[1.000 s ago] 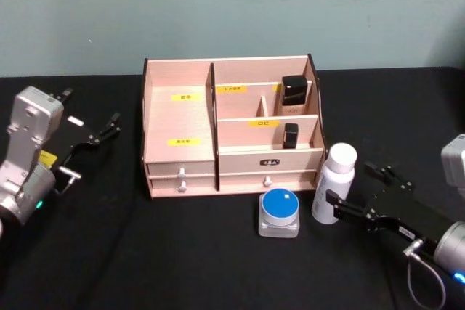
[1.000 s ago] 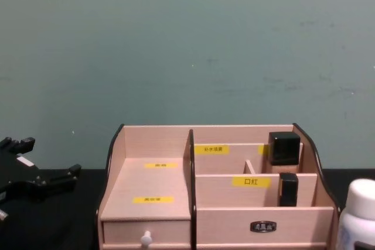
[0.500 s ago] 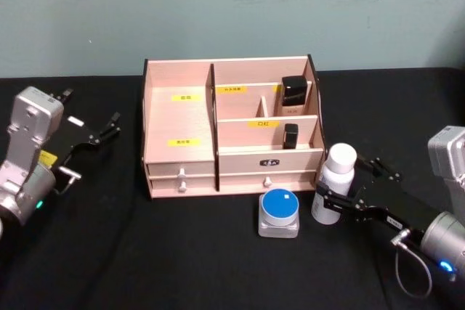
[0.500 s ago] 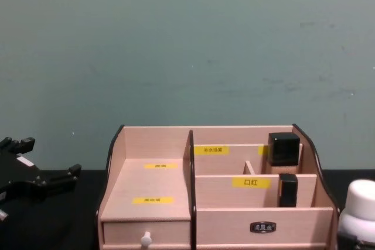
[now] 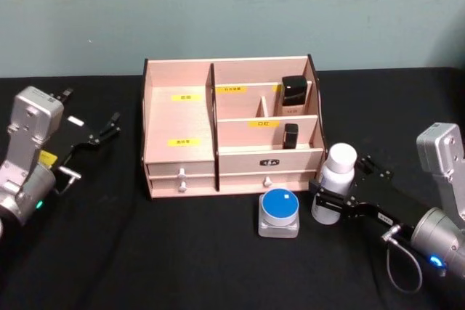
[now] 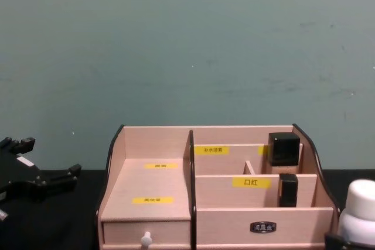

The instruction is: Pick up the facial cleanser and watermelon frost from the table and place them into the tiered storage box.

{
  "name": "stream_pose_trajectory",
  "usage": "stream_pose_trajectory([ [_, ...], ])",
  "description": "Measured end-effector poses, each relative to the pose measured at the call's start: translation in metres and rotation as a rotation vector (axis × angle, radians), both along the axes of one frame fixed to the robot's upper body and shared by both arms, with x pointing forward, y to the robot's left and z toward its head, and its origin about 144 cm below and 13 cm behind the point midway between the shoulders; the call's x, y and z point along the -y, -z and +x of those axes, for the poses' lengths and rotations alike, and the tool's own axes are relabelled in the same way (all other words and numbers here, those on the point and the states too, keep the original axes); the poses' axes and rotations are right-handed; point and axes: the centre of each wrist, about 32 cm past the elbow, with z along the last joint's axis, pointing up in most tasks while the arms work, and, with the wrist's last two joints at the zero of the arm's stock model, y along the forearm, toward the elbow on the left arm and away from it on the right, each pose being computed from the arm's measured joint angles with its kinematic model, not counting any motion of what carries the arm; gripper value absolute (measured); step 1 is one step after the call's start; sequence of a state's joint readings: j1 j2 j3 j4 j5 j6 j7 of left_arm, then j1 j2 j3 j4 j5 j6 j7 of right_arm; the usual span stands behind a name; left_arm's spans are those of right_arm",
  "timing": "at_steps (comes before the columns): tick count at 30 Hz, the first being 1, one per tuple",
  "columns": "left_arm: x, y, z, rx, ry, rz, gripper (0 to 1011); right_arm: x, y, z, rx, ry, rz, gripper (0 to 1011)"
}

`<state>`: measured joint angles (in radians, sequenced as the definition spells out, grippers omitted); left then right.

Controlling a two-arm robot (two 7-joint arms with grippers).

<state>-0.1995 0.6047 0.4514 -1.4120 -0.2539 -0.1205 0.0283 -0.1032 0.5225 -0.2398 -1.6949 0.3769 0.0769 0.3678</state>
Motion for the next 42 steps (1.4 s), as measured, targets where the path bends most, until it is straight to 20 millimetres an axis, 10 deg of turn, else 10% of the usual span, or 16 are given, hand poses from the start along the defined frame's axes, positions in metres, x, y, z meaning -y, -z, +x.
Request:
stream_pose_trajectory([
  [20, 0.0000, 0.0000, 0.0000, 0.000, 0.000, 0.000, 1001, -0.0015, 0.0025, 0.0005, -0.006, 0.001, -0.005, 1000],
  [35, 0.0000, 0.0000, 0.0000, 0.000, 0.000, 0.000, 1001, -0.0010, 0.0021, 0.0007, -0.005, 0.001, -0.004, 622],
  [42, 0.0000, 0.0000, 0.0000, 0.000, 0.000, 0.000, 1001, -0.0011, 0.0020, 0.0007, -0.004, 0.001, -0.003, 601],
])
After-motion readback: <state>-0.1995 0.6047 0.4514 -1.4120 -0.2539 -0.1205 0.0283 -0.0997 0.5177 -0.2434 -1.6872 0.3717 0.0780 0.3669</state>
